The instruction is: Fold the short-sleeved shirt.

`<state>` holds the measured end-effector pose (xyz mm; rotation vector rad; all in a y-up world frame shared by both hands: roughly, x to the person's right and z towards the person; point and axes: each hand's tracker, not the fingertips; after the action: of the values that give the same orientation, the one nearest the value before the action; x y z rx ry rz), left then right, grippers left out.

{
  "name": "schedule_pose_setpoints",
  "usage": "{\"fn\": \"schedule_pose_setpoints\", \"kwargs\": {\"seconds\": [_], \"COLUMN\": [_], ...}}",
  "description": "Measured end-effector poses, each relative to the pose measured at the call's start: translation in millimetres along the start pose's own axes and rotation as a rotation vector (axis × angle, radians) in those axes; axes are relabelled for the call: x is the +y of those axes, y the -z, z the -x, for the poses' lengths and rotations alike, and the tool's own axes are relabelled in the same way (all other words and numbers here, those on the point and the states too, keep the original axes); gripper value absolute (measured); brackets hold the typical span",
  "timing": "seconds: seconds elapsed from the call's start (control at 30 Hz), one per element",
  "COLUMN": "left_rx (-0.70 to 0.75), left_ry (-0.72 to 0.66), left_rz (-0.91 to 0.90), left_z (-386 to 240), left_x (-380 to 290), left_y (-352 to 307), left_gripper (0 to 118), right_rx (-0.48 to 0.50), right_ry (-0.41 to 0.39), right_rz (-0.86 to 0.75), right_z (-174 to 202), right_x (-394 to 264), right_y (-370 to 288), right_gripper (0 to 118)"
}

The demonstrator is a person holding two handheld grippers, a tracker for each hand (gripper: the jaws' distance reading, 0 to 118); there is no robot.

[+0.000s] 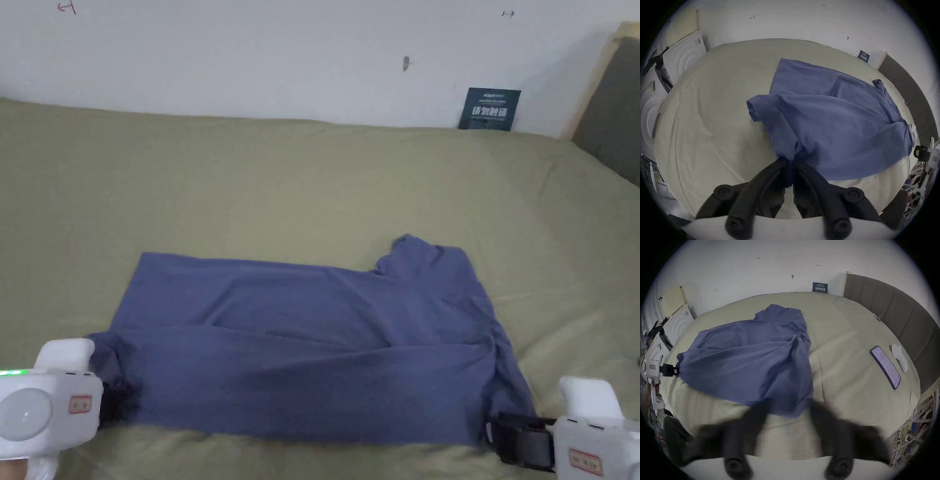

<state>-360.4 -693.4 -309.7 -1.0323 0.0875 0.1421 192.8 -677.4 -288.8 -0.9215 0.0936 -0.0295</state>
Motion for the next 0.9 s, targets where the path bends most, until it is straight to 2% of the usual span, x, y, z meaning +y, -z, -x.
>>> {"fn": "schedule_pose_setpoints", "kwargs": {"seconds": [0.13,0.17,0.2,0.23,0.27,0.37,0.47,0.57,0.67,0.9], "left_rx": [-0.011,-0.011,-0.01,-0.007,-0.002,0.025,0.102,0.007,0.018,0.019], "left_ry": [0.002,0.005,0.01,0.02,0.034,0.058,0.085,-0.005,0.007,0.007], "left_rz": [0.009,0.013,0.015,0.019,0.021,0.013,-0.018,-0.002,-0.006,0.032], "left_z": [0,4,3,2,1,1,8,24,25,40], "left_x": [2,3,3,3,4,4,1,-6,-22,-86], "left_y": [-7,-5,-5,-6,-5,-9,-15,-32,-49,-90], "left_gripper": [10,10,10,10,9,10,9,8,8,8], "right_rx": [-0.029,-0.038,-0.024,0.02,0.035,0.004,0.008,0.032,0.024,0.062], "right_ry": [-0.009,-0.026,-0.025,-0.002,0.031,-0.019,-0.03,-0.011,-0.037,-0.011], "right_rz": [0.062,0.093,0.095,0.087,0.059,0.041,0.031,0.015,0.002,0.063], "right_z": [5,5,-4,-6,-6,1,0,-4,-2,-11], "right_x": [4,5,4,3,4,5,4,-3,-17,-77], "right_y": [34,37,47,47,42,25,3,-20,-39,-67], "right_gripper": [105,98,74,28,13,9,8,8,8,8]}}
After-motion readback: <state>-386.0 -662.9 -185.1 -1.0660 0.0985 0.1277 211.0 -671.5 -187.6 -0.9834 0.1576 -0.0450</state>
